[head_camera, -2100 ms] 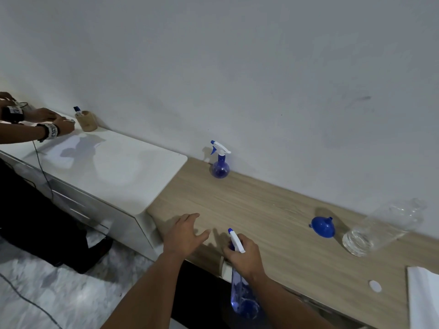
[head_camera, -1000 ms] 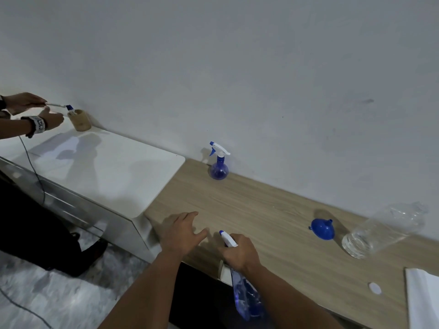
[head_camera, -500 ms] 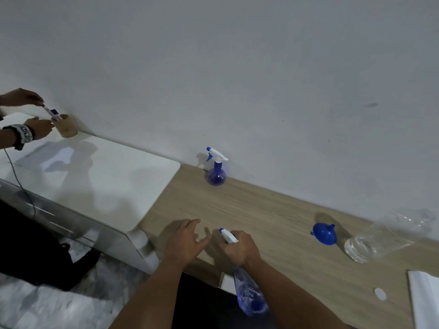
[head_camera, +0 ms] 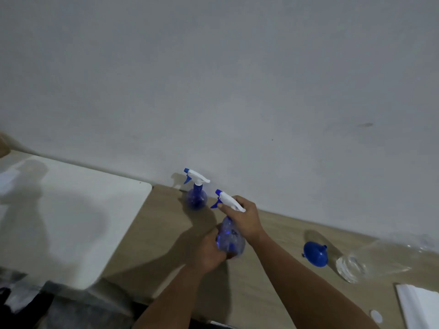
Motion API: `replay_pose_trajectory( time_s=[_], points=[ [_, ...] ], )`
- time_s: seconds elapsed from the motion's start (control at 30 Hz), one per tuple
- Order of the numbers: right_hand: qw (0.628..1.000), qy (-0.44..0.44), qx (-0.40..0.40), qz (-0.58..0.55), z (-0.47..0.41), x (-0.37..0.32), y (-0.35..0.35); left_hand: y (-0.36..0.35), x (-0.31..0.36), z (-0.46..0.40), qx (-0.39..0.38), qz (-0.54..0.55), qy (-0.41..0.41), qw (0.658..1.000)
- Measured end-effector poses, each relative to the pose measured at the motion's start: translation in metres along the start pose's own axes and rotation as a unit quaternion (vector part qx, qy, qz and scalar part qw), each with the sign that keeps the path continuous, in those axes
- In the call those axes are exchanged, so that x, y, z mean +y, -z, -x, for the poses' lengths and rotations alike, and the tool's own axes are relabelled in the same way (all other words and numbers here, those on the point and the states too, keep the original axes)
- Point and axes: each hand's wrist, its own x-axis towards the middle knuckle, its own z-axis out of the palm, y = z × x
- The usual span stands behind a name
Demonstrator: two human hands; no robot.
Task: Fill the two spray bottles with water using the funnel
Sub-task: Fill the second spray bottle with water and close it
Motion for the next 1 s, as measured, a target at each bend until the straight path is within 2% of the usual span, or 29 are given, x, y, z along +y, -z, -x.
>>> replay_pose_trajectory(
  time_s=[0.1,0.17,0.23,0.37,0.53,0.63,0.7,0.8,0.87,0.93,1.0],
  points=[
    [1.0,0.016,0.007,0.013,-0.026,0.0,0.001,0.001,0.006,-0.032,0.095,0.036,0.041,0.994],
    [0.997,0.026,0.023,0.069,-0.04,0.011,0.004,0.003,0.013,-0.051,0.14,0.002,0.028,0.99],
    [0.991,0.02,0.045,0.125,-0.048,0.024,0.009,0.004,0.018,-0.069,0.144,-0.038,0.003,0.989],
    [0.991,-0.001,0.071,0.113,-0.069,0.046,0.012,0.004,0.014,-0.092,0.199,-0.139,-0.004,0.97],
    [0.986,-0.028,0.106,0.122,-0.091,0.063,0.007,0.009,0.01,-0.104,0.18,-0.169,0.009,0.969],
    [0.986,-0.045,0.092,0.129,-0.093,0.058,0.006,0.021,0.0,-0.092,0.182,-0.217,-0.024,0.959],
    [0.985,-0.054,0.086,0.138,-0.081,0.058,0.004,0.027,-0.009,-0.078,0.195,-0.211,-0.006,0.958],
    [0.965,-0.036,0.18,0.186,-0.044,0.074,0.001,0.029,-0.022,-0.067,0.219,-0.201,0.029,0.954],
    [0.959,-0.012,0.225,0.174,-0.02,0.087,-0.001,0.036,-0.034,-0.068,0.244,-0.171,0.043,0.954],
    [0.969,-0.03,0.182,0.167,-0.004,0.088,-0.013,0.047,-0.043,-0.07,0.262,-0.152,0.063,0.951],
    [0.98,-0.052,0.076,0.179,-0.004,0.081,-0.034,0.06,-0.052,-0.082,0.28,-0.178,0.075,0.94]
  ],
)
